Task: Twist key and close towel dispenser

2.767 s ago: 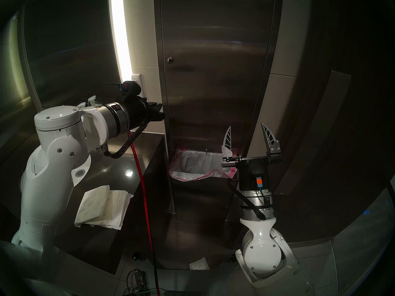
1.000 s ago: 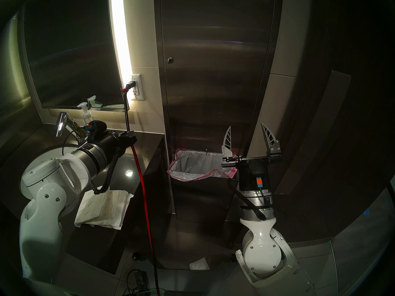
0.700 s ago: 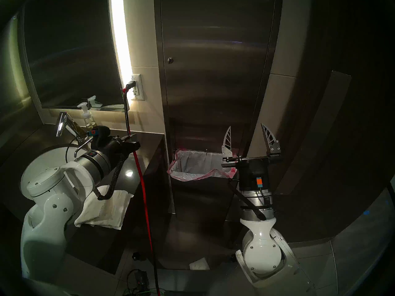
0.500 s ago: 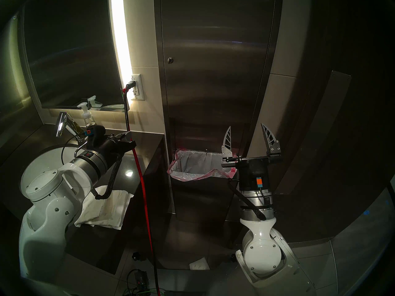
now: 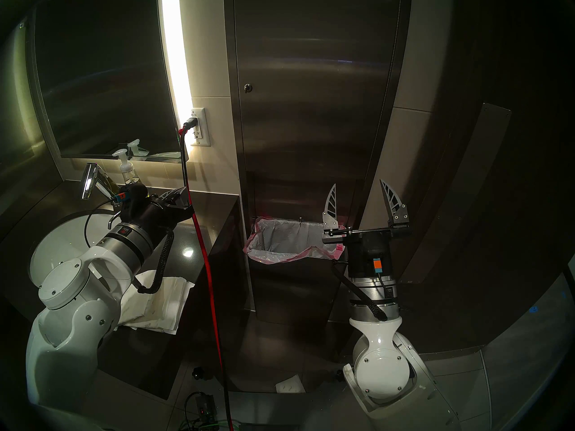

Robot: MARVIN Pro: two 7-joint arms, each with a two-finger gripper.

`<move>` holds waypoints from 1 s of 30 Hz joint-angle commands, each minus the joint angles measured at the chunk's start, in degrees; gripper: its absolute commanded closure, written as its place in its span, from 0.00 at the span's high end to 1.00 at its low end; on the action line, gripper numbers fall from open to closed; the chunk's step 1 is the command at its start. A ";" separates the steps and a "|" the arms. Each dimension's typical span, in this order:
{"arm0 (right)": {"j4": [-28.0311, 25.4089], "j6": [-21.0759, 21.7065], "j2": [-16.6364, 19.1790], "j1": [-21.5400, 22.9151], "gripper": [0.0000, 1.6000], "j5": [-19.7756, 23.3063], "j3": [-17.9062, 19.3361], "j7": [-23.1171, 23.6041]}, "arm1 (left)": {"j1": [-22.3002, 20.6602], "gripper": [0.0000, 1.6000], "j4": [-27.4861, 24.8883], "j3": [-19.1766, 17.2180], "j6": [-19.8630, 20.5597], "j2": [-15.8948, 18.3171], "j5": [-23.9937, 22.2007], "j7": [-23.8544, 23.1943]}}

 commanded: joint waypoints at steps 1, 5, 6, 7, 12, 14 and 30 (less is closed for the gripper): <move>-0.77 0.09 -0.05 0.30 1.00 -0.07 0.06 -0.01 | 1.57 0.40 -0.68 -0.24 -3.61 -0.25 1.34 -1.33; -0.77 0.11 0.00 0.31 1.00 -0.06 0.04 -0.06 | 2.19 0.40 -0.68 -0.28 -4.70 -0.31 1.89 -1.80; -0.77 0.11 0.01 0.31 1.00 -0.06 0.03 -0.07 | 2.30 0.40 -0.68 -0.28 -4.88 -0.33 1.99 -1.89; -0.77 0.12 0.02 0.31 1.00 -0.06 0.02 -0.08 | 2.49 0.40 -0.68 -0.29 -5.21 -0.35 2.16 -2.03; -0.77 0.14 0.08 0.33 1.00 -0.05 -0.01 -0.15 | 3.08 0.40 -0.68 -0.33 -6.22 -0.44 2.69 -2.48; -0.82 0.41 -0.10 0.41 1.00 -0.13 0.04 -0.30 | 3.20 0.40 -0.68 -0.34 -6.42 -0.47 2.81 -2.58; -0.76 2.53 -1.15 4.84 1.00 -0.54 -2.87 1.28 | 4.20 1.00 -0.68 -0.96 -8.83 -0.21 4.67 -4.08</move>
